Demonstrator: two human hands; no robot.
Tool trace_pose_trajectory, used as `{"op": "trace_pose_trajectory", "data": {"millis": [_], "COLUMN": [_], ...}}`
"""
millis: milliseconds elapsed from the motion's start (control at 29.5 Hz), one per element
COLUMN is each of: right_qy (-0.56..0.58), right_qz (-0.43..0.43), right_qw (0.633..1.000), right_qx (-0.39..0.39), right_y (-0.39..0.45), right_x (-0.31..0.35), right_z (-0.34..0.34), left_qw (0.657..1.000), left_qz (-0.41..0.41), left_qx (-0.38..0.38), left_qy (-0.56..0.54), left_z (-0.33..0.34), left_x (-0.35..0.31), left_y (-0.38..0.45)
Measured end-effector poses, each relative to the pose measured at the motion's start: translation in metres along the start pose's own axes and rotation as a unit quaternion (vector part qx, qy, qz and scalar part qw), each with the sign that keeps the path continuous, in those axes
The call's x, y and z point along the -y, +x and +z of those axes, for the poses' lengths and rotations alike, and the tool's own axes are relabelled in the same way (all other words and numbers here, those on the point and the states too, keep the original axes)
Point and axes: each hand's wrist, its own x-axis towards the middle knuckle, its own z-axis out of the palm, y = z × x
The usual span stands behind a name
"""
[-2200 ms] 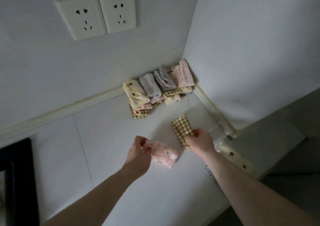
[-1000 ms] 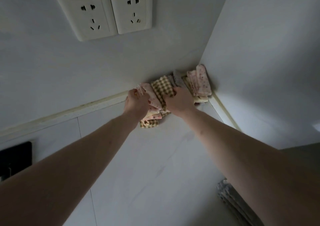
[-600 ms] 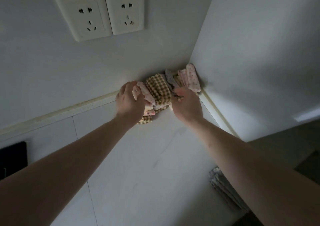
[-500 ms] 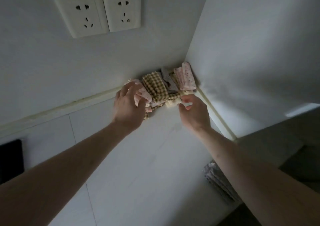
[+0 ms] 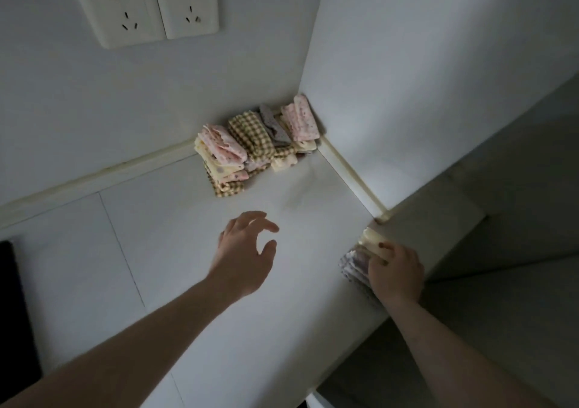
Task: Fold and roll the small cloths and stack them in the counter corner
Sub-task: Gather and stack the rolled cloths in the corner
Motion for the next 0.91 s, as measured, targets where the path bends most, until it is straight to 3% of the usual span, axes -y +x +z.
{"op": "trace_pose_trajectory", "data": {"millis": [169, 271, 406, 542, 643, 711, 779, 914], "right_qy": [0.009, 0.010, 0.021, 0.118, 0.162, 0.157, 0.116, 0.028], "right_qz": [0.018, 0.001, -0.045, -0.085, -0.055, -0.066, -0.064, 0.021], "right_qw": [0.995, 0.995, 0.994, 0.977, 0.983, 0.985, 0.987, 0.999], "right_qx": [0.095, 0.101, 0.101, 0.155, 0.065, -0.038, -0.093, 0.009], "right_y": [-0.024, -0.034, -0.051, -0.070, -0.064, -0.050, -0.031, -0.002], "right_x": [-0.019, -0.014, 0.014, 0.054, 0.070, 0.067, 0.053, 0.020], "right_z": [0.006, 0.017, 0.027, 0.036, 0.031, 0.023, 0.015, 0.012], "left_qw": [0.999, 0.997, 0.991, 0.985, 0.979, 0.974, 0.969, 0.952], "left_qz": [-0.010, -0.020, -0.062, -0.115, -0.151, -0.180, -0.204, -0.258], "left_qx": [0.050, 0.077, 0.109, 0.107, 0.106, 0.108, 0.115, 0.128], "left_qy": [-0.005, -0.013, -0.037, -0.071, -0.082, -0.083, -0.079, -0.098], "left_z": [0.016, 0.023, 0.028, 0.031, 0.035, 0.038, 0.043, 0.062], "left_x": [-0.002, 0.001, 0.006, 0.010, 0.009, 0.005, -0.003, -0.020], "left_y": [-0.025, -0.036, -0.044, -0.041, -0.032, -0.025, -0.018, -0.002]}}
